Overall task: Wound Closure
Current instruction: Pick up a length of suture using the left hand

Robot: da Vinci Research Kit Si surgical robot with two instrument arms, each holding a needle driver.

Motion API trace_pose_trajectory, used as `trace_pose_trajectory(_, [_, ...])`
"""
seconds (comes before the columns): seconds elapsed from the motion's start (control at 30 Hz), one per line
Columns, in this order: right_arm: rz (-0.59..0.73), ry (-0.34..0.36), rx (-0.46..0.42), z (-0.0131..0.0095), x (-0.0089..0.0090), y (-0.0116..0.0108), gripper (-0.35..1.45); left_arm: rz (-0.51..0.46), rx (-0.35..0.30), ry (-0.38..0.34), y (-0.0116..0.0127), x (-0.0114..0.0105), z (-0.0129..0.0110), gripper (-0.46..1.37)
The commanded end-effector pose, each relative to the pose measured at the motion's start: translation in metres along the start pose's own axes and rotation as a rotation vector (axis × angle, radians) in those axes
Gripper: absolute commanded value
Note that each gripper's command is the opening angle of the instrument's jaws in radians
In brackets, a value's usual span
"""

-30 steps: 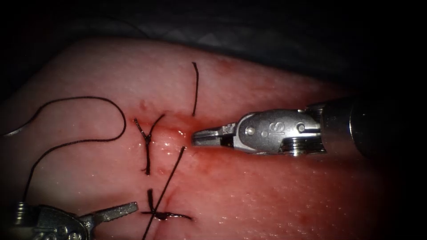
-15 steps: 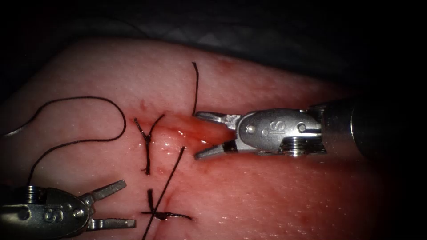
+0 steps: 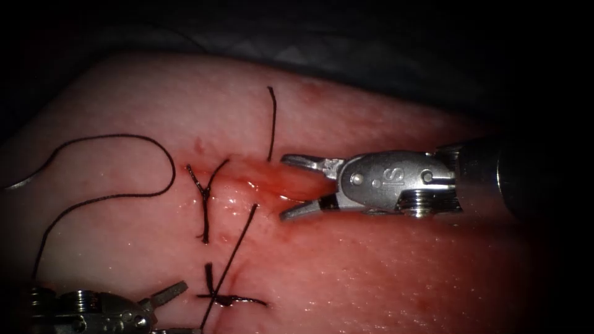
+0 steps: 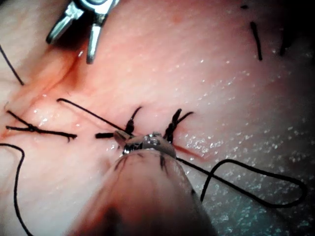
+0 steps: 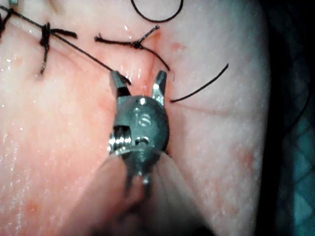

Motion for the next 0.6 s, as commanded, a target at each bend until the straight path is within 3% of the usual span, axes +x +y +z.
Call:
trace_pose_trajectory(0.03, [0.000, 0.000, 0.003, 0.0000, 0.0000, 0.0000, 1.11, -0.004, -0.007, 0.003, 0.0000, -0.0001, 0.0002, 0.43])
trace_pose_trajectory(0.33, [-0.001, 0.000, 0.002, 0.0001, -0.0001, -0.0001, 1.10, -0.009, -0.079, 0.005, 0.0011, -0.0011, 0.0018, 0.58])
trace_pose_trajectory(0.6, [-0.001, 0.000, 0.001, 0.0001, -0.0001, -0.0002, 1.09, -0.022, -0.099, -0.016, 0.0014, -0.0025, 0.0036, 0.48])
